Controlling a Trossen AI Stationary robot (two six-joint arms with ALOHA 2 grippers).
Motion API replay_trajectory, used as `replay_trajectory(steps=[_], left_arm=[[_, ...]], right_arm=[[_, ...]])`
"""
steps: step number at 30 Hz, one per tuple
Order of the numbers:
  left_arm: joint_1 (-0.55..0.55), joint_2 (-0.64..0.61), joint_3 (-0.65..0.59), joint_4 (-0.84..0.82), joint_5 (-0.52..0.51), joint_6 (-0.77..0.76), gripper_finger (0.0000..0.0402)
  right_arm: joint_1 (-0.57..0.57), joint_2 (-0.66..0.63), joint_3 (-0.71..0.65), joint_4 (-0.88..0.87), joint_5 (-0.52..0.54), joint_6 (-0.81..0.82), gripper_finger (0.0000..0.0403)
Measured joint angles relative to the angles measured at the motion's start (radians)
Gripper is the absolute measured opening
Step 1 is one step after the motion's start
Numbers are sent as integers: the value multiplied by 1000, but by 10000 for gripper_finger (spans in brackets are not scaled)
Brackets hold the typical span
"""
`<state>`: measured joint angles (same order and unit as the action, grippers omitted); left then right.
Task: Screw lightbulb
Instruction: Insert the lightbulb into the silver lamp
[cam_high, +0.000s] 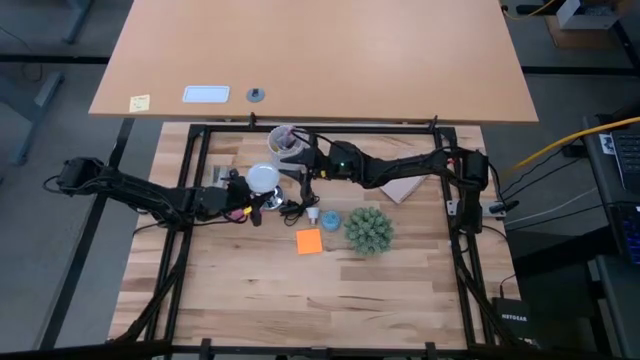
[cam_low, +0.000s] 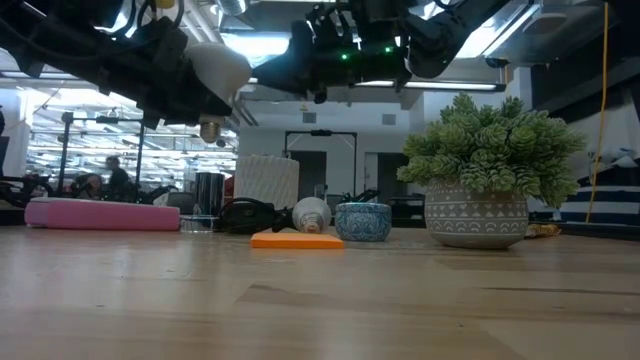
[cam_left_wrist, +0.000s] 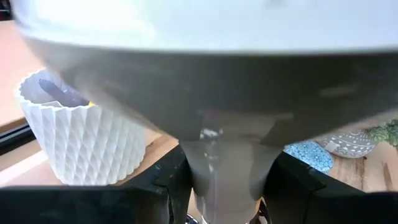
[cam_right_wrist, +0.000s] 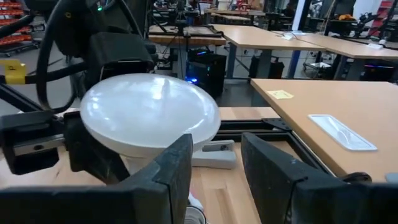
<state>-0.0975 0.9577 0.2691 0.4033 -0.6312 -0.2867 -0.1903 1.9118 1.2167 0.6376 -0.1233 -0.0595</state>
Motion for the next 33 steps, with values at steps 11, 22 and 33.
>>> replay_trajectory(steps=[11,22,33], left_arm=[[1,0,0,-46,-158,4,150],[1,0,0,-139,-167,-134,150],[1,-36,0,-132,-166,-212,150]], right_arm=[[1,0,0,1,42,-41,143],[1,0,0,-12,139,-51,143],[1,0,0,-4,139,-51,143]])
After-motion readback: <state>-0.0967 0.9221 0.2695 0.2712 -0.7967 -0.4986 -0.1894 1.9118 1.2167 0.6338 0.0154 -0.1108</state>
